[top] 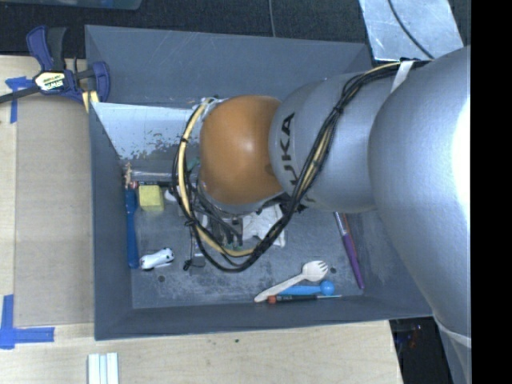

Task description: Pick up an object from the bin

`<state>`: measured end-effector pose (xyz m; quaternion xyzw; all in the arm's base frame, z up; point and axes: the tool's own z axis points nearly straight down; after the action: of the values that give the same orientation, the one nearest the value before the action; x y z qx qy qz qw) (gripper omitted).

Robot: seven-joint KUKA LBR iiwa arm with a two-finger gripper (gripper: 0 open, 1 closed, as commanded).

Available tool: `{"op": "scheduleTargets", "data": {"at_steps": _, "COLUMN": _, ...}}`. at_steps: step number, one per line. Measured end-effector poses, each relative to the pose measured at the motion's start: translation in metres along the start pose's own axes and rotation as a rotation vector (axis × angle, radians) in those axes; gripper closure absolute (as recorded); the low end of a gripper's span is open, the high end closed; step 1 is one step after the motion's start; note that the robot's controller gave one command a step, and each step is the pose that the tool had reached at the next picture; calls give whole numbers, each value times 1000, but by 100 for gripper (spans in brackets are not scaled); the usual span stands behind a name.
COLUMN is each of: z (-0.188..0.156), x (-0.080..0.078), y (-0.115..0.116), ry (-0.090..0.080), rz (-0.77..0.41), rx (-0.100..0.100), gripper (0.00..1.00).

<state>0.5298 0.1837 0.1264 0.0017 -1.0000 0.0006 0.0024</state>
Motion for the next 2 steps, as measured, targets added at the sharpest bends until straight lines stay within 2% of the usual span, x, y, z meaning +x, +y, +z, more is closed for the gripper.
{"op": "scheduleTargets", "data": {"at_steps": 1, "z": -5, "x": -2, "y": -1, "ry": -7, "rz": 4, "rx": -2, "gripper": 0}}
{"op": "scheduleTargets", "data": {"at_steps": 2, "z": 57, "x": 16, "y": 63, "ry": -3, "rz": -106, "rx": -3, "gripper": 0}}
